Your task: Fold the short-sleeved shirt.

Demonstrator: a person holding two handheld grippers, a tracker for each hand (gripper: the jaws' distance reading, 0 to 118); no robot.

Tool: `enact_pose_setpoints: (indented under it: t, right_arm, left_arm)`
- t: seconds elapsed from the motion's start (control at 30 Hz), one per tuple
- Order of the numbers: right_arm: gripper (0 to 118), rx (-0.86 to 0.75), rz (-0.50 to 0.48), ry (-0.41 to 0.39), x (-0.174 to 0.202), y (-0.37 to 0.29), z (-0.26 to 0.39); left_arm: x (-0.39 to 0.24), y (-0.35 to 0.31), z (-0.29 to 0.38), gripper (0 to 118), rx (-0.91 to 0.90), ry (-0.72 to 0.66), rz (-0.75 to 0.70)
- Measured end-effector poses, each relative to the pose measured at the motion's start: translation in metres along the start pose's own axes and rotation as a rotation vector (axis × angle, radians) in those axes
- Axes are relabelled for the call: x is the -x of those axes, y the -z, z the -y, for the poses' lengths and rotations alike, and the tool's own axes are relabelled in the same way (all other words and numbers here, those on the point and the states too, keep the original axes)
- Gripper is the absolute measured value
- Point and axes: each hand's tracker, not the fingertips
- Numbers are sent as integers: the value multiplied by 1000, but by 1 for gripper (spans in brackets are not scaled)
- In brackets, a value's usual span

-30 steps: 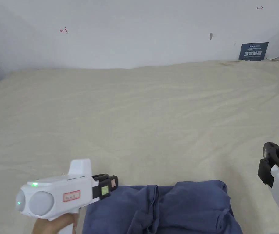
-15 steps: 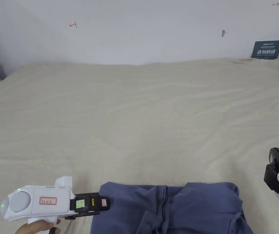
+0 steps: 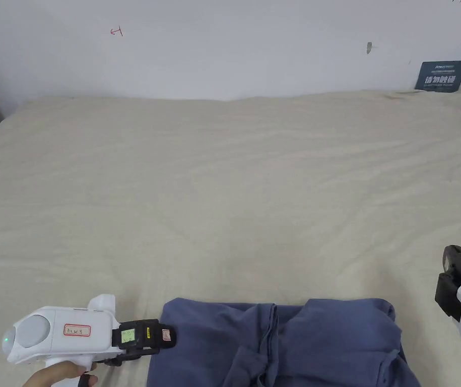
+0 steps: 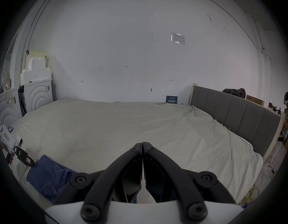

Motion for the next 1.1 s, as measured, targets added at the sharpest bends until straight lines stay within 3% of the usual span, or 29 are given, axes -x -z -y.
enact_pose_setpoints:
  t: [0.43, 0.5, 0.53, 0.57, 0.6, 0.73, 0.87, 1.1]
  right_arm:
    - [0, 5, -1, -6, 5, -4, -3]
    - [0, 5, 0, -6, 5, -4, -2]
    - [0, 5, -1, -5, 5, -4, -2]
    - [0, 5, 0, -2, 5, -4, -2]
    - [0, 4, 1, -2, 5, -4, -2]
    - [0, 5, 1, 3, 4, -4, -2]
    - [0, 2, 1, 3, 2, -5, -4]
    - [0, -18, 6, 16, -4, -7, -9]
  left_arm:
    - [-34, 29, -5, 97, 65, 81, 54]
    - [-31, 29, -8, 85, 64, 93, 48]
    - [-30, 29, -8, 72, 64, 91, 46]
    - [-32, 28, -5, 50, 62, 83, 33]
    - [-33, 28, -1, 40, 71, 81, 1]
    - [-40, 29, 7, 12, 61, 118, -21]
    - [-61, 26, 12, 7, 41, 191, -97]
    - [-76, -13, -5, 5, 15, 204, -130]
